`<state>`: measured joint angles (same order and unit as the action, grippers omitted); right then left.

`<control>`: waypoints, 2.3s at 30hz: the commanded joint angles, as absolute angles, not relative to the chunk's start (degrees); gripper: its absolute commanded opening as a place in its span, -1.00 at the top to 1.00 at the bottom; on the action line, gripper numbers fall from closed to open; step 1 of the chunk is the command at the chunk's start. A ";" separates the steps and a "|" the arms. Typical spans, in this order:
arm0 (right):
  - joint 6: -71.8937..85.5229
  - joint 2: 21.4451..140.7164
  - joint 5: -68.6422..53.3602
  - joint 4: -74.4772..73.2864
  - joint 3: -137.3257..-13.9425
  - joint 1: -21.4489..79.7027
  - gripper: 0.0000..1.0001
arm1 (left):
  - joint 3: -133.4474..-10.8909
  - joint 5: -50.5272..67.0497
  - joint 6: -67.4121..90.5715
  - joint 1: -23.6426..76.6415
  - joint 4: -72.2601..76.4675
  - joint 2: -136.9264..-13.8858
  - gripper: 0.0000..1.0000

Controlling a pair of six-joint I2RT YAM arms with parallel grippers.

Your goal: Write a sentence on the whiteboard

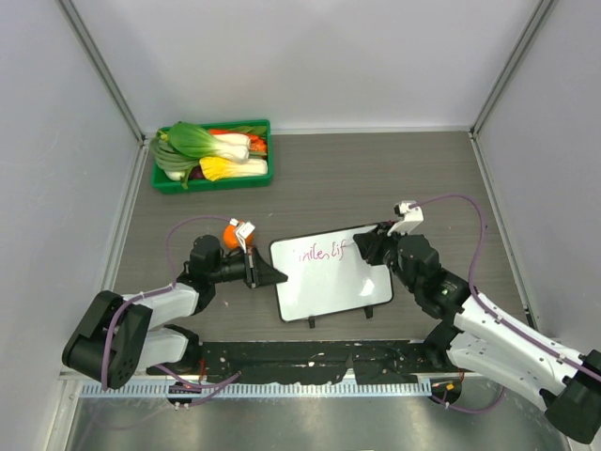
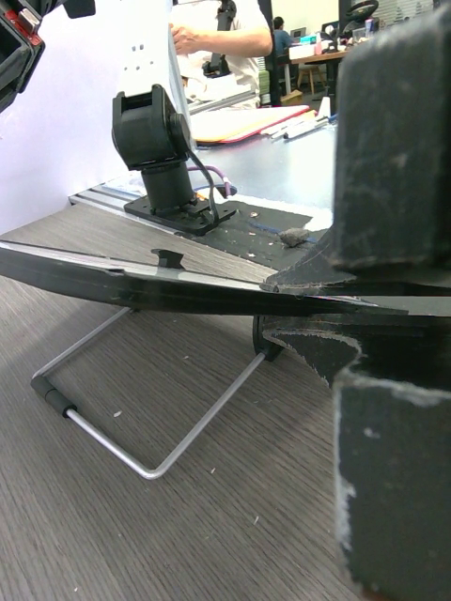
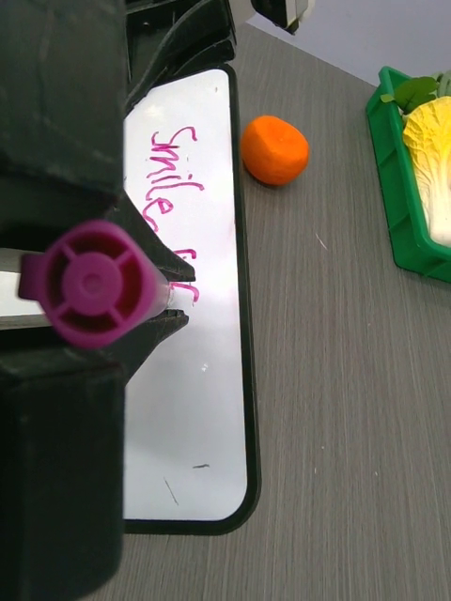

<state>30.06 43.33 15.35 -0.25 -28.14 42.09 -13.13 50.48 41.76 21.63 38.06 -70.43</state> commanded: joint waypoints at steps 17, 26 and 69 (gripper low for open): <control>29.18 39.72 15.82 -2.11 -30.24 41.22 0.99 | -12.92 43.42 37.00 21.36 35.07 -71.02 1.00; 29.97 41.13 15.47 -0.35 -27.78 40.96 0.99 | -13.01 43.68 37.00 21.44 34.98 -70.93 1.00; 29.00 42.18 15.03 -0.97 -32.35 39.11 0.99 | -12.92 43.42 37.00 21.36 35.07 -70.93 1.00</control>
